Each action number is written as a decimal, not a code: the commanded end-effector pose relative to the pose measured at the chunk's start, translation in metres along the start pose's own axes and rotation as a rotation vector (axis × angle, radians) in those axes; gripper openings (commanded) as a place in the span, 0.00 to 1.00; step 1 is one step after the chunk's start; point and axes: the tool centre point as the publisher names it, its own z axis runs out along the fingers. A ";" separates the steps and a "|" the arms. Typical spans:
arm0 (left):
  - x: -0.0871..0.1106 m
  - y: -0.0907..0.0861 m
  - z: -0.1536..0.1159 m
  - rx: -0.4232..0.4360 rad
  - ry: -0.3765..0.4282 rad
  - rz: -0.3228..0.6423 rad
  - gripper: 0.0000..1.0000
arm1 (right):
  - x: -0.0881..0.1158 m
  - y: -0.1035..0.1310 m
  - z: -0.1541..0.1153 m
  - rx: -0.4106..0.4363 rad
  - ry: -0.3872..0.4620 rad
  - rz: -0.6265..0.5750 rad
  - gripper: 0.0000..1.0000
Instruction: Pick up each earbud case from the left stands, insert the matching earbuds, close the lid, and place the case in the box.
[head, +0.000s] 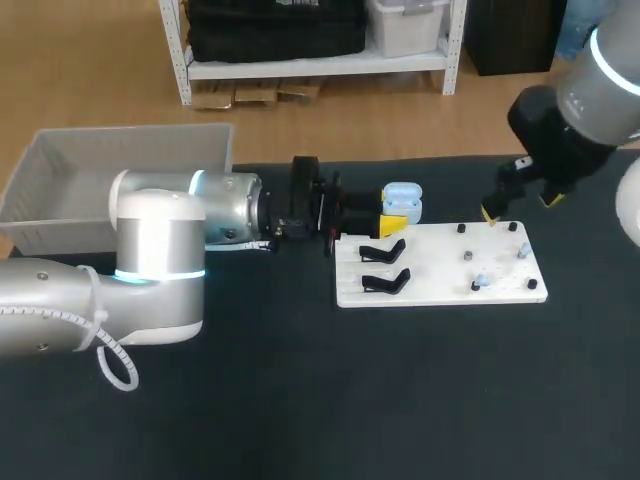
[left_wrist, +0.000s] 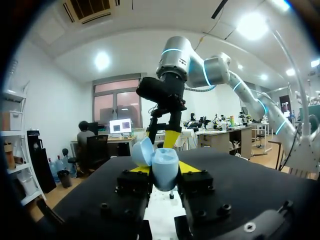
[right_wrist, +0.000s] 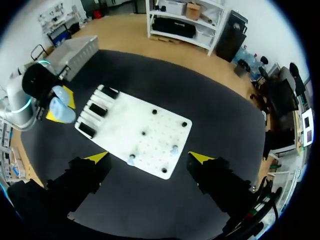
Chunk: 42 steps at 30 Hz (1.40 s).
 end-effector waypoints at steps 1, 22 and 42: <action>0.001 -0.001 0.000 -0.004 -0.003 0.003 0.00 | -0.005 -0.004 0.016 0.026 0.069 0.001 1.00; 0.001 -0.001 0.000 -0.004 -0.003 0.003 0.00 | 0.023 -0.039 0.073 0.053 0.216 0.039 0.57; 0.001 -0.001 0.000 -0.004 -0.003 0.003 0.00 | 0.024 -0.049 0.098 0.127 0.209 0.100 0.45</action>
